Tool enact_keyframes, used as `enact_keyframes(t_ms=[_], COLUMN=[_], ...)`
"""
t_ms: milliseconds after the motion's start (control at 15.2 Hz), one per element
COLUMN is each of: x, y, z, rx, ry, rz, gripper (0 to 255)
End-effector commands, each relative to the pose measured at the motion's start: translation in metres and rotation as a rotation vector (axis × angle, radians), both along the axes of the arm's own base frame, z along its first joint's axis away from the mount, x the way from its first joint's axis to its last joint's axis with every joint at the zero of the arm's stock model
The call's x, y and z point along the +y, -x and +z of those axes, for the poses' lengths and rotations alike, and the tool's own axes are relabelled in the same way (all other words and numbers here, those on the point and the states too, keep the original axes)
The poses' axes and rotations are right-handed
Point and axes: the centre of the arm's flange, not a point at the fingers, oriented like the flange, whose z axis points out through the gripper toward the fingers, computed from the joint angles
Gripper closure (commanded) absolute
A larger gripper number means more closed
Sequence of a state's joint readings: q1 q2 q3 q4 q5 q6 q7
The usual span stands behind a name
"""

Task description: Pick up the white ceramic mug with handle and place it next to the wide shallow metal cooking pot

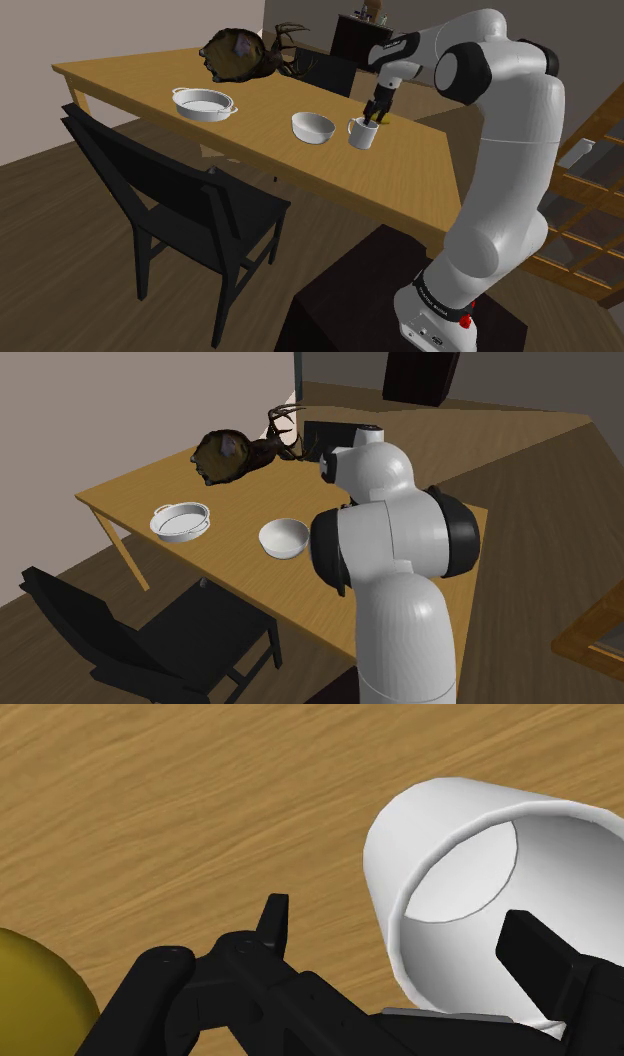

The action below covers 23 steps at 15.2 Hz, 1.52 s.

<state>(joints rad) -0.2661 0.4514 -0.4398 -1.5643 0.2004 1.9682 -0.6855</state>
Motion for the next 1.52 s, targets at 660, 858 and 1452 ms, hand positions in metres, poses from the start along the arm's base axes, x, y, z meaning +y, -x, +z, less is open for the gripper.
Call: enact_keyframes(t_ms=[660, 858, 1452], x=[0.000, 0.000, 0.000], y=[0.000, 0.000, 0.000], z=[-0.024, -0.024, -0.013], rx=[0.000, 0.000, 0.000], ry=[0.000, 0.000, 0.000], rz=[0.000, 0.000, 0.000], gripper=[0, 255, 255])
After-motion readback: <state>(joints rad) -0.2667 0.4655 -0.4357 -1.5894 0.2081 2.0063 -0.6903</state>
